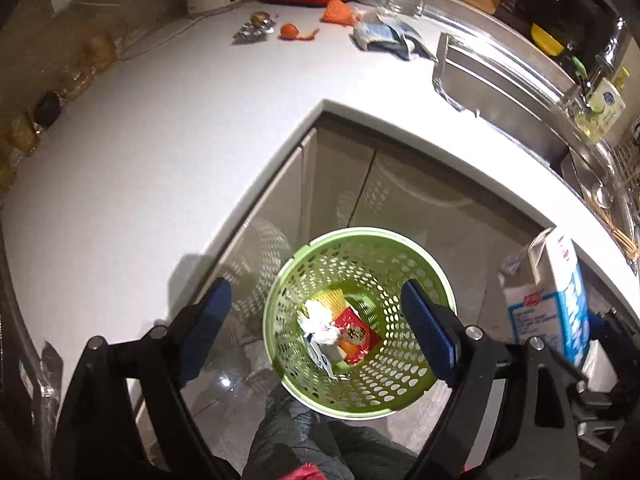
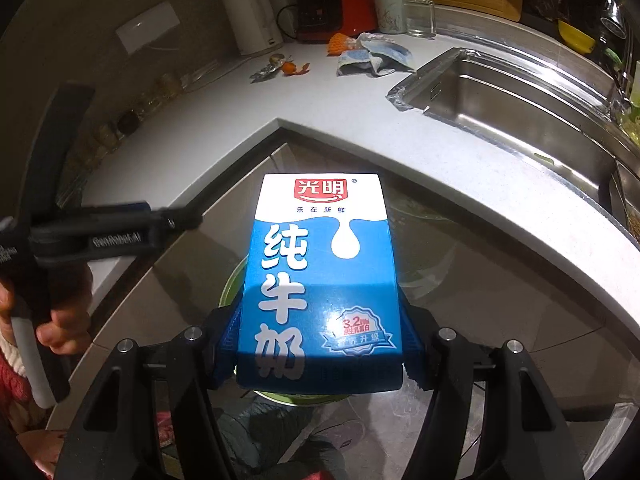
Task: Collect trash
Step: 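Drop the wipe packet and milk carton into the green basket with both tools, then grasp the white tissues with the left tool while the right tool grasps the blue towel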
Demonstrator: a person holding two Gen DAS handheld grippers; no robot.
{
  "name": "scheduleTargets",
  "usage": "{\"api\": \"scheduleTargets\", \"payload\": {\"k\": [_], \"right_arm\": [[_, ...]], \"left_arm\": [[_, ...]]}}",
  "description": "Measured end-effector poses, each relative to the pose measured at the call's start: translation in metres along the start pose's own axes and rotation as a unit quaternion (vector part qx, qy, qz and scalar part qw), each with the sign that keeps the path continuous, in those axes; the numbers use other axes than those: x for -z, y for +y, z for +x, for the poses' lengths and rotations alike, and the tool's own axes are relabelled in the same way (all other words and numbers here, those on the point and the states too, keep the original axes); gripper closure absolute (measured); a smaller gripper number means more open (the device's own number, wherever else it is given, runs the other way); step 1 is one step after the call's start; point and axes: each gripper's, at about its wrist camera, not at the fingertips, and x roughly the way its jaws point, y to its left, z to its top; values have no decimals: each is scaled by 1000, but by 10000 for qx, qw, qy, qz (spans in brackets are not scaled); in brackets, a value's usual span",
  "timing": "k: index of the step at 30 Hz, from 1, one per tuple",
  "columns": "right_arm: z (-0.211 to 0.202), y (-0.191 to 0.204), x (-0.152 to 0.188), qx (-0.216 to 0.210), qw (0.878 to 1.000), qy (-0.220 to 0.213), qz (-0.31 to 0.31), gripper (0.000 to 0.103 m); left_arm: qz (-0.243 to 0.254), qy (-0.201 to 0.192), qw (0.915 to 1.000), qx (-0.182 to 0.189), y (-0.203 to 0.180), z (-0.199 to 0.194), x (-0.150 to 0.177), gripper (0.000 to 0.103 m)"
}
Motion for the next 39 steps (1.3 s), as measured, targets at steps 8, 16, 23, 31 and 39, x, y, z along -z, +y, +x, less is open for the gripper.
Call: {"api": "scheduleTargets", "payload": {"k": [8,16,23,31,39], "right_arm": [[35,13,-2,1,9991,373,-205,19],[24,20,-68,-8,9996,-176,-210,14],[44,28,-148,88,9984,-514,-197,14],[98,9,-239,448,9960,-756,160,14],[174,-50,-310,890,9915,-712,632,14]], "left_arm": [[-311,-358,9983,-331,40,-22,-28,15],[-439,-568,9967,-374,67,-17,-82,15],[-449,-759,9958,-250,91,4,-151,15],[111,-865,9960,200,88,42,-220,15],[453,-811,9946,470,59,82,-263,15]]}}
